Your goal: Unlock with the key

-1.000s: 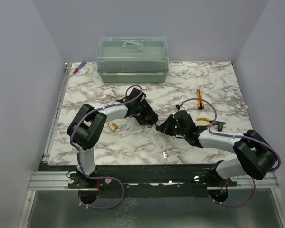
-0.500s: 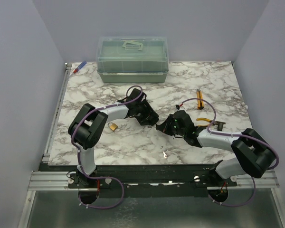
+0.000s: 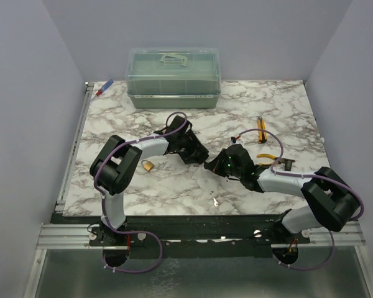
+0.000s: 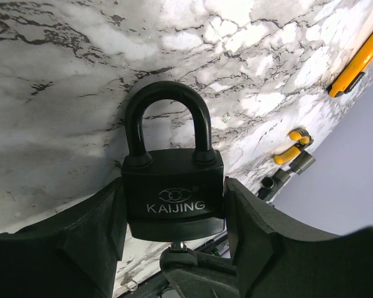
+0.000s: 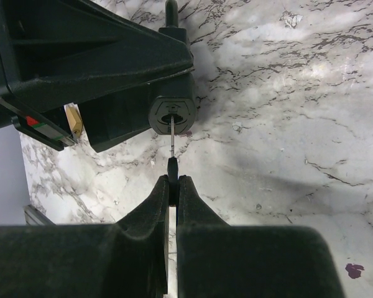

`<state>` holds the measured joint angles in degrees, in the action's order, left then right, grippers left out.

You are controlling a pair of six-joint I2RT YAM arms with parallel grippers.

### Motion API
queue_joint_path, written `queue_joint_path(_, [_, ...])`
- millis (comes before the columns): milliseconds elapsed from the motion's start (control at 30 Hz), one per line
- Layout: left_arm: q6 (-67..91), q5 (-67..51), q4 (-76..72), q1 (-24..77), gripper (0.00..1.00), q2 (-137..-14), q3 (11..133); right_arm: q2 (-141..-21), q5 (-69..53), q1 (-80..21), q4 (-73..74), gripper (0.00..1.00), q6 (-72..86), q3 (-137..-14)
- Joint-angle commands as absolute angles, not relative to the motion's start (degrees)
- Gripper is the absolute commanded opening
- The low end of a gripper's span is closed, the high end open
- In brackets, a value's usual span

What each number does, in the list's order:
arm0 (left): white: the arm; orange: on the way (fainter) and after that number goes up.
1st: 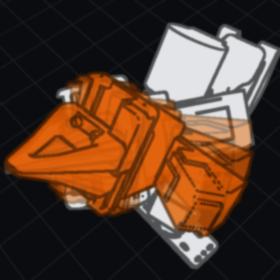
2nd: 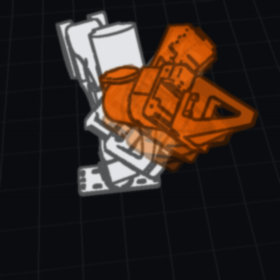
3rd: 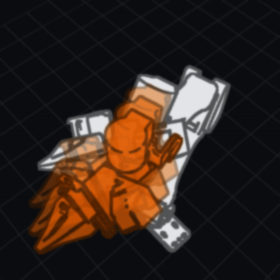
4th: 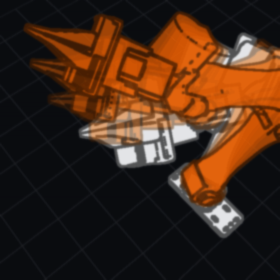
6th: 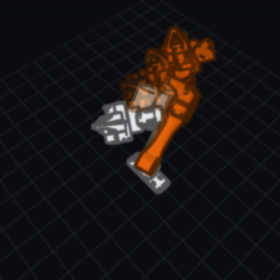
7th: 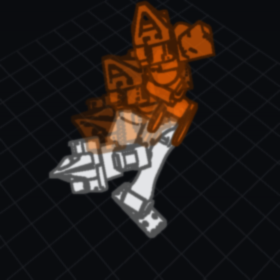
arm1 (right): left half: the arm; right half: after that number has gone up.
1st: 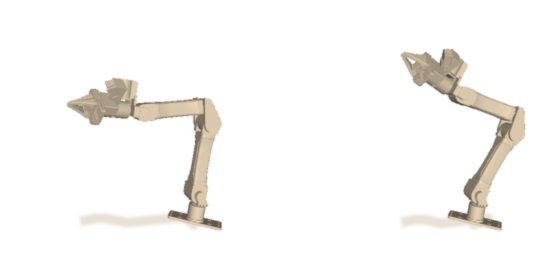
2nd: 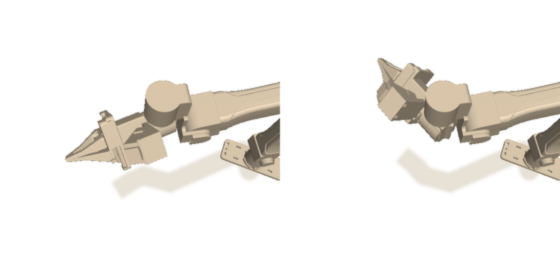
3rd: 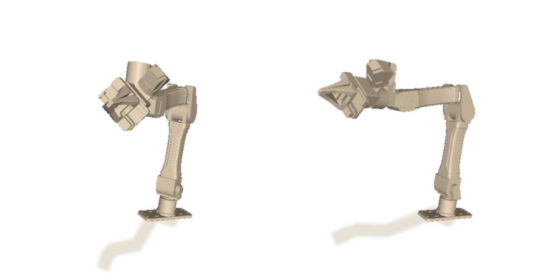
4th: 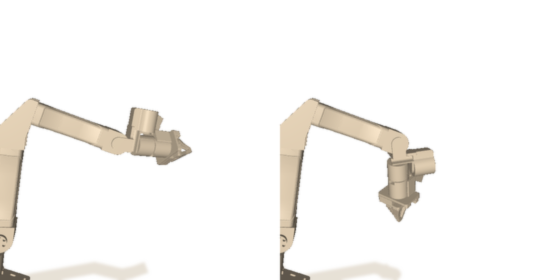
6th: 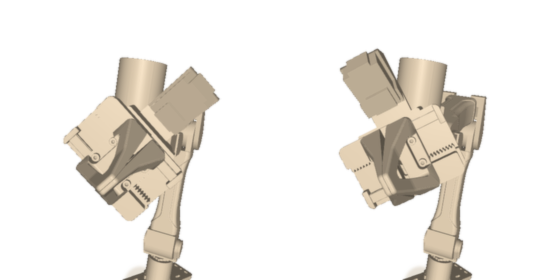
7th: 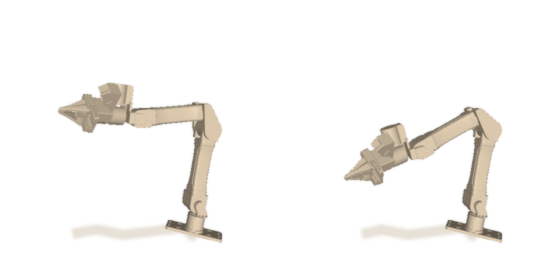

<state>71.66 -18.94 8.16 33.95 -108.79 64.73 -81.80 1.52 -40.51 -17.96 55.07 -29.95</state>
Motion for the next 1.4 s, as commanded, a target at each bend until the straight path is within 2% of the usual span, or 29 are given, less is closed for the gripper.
queue_joint_path(0, [73.0,-21.7,6.3,34.4,0.0,-109.2,64.6,-82.9,4.3,-40.7,-20.3,0.0,56.7,-30.5])
queue_joint_path(1100, [73.6,-21.9,5.4,35.3,0.0,-110.1,64.5,-86.9,11.0,-40.8,-6.7,0.0,64.4,-36.9])
queue_joint_path(1367, [73.3,-21.4,5.1,35.3,0.0,-109.0,63.8,-84.7,8.8,-40.7,-16.3,0.0,54.9,-34.1])
